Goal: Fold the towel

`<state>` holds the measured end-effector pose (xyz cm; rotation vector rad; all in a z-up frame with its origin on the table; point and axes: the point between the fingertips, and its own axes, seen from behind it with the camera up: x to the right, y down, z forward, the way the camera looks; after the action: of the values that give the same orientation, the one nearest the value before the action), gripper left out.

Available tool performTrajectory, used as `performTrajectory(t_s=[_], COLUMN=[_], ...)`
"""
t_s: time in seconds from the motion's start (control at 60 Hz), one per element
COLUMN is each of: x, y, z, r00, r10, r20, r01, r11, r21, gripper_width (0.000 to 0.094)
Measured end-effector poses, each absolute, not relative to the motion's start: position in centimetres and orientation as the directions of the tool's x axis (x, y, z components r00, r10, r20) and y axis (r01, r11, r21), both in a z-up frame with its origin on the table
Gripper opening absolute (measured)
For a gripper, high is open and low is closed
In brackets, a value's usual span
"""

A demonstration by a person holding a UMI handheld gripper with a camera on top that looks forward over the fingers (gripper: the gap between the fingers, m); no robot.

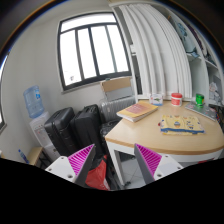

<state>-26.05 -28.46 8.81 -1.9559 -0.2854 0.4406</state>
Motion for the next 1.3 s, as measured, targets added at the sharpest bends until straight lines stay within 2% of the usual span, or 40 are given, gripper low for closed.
performTrajectory(t_s=[0.133,0.383,0.617,0.667,0.7,0.85,1.1,1.3], x=[-23.8,-15.3,-9.3,-9.3,-9.0,-7.4,-7.6,-2.3], y=[-26.2,-13.5,-3.7,-3.1,-2.2,-1.6,-1.9,-1.9], z=[8.3,6.5,0.4,-1.1,-0.6,-1.0,0.0,6.6], r00=[0.928,0.981,0.997,0.997,0.996,0.997,0.996,0.986], r10=[0.342,0.191,0.071,0.082,0.092,0.071,0.091,0.028], r20=[-0.147,-0.022,0.029,0.011,0.001,0.042,-0.026,-0.162], r01=[0.006,0.059,0.063,0.057,0.053,0.074,0.027,-0.134], r11=[-0.41,-0.41,-0.547,-0.585,-0.559,-0.55,-0.54,-0.435], r21=[-0.912,-0.91,-0.835,-0.809,-0.828,-0.832,-0.841,-0.89], gripper_width=[0.0824,0.0814,0.0774,0.0723,0.0654,0.0066,0.0026,0.0029])
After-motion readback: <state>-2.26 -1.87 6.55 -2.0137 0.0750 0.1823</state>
